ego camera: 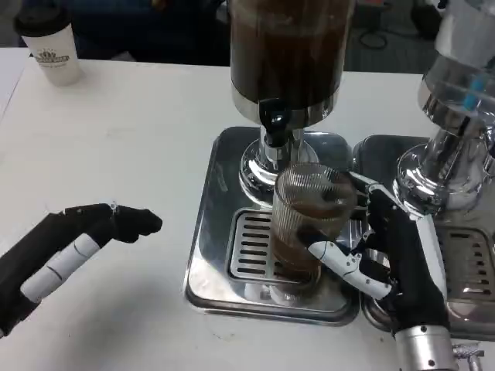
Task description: Grasp the cup under the faucet to collect the drink, then remove the cup.
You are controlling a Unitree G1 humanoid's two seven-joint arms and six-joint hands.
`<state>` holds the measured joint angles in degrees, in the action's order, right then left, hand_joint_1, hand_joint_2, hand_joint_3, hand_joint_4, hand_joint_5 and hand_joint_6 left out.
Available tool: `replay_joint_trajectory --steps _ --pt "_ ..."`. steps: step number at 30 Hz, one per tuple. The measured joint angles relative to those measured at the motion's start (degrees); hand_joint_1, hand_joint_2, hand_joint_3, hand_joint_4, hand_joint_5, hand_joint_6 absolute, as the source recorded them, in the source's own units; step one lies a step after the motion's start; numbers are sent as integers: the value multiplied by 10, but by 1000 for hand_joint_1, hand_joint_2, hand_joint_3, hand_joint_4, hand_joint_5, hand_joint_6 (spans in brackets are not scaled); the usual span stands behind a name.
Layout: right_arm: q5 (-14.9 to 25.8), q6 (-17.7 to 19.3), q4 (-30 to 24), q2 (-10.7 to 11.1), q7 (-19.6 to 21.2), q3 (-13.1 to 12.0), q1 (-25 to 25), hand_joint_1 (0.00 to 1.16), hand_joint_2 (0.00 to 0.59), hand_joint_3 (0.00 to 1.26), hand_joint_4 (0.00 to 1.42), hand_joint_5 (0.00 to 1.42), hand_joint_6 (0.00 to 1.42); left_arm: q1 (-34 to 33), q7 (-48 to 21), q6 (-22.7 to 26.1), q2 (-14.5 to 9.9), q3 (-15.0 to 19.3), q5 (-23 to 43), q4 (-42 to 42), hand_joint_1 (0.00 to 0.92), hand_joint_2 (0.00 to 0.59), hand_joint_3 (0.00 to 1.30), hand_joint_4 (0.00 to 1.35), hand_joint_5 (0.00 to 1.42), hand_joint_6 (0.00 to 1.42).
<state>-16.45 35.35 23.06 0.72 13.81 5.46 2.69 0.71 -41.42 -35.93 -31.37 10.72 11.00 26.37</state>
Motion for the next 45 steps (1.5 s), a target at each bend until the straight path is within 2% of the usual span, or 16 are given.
replay_joint_trajectory --steps 33,39,42,45 --pt "4 -3 -60 4 -11 -10 48 822 211 561 693 974 1261 -11 0 0 7 -8 -2 2 0 132 499 390 333 338" --pt "8 -4 -90 9 -19 -15 69 827 206 570 706 979 1266 -11 1 -3 9 -8 -3 2 0 123 457 344 322 338" --pt "12 -4 -110 12 -27 -18 81 827 206 574 706 979 1266 -11 11 -19 10 -9 -5 -2 0 117 430 318 298 337" --pt "19 -4 -125 12 -34 -18 89 831 207 576 706 979 1266 -7 24 -40 9 -11 -25 -10 0 105 378 238 226 300"
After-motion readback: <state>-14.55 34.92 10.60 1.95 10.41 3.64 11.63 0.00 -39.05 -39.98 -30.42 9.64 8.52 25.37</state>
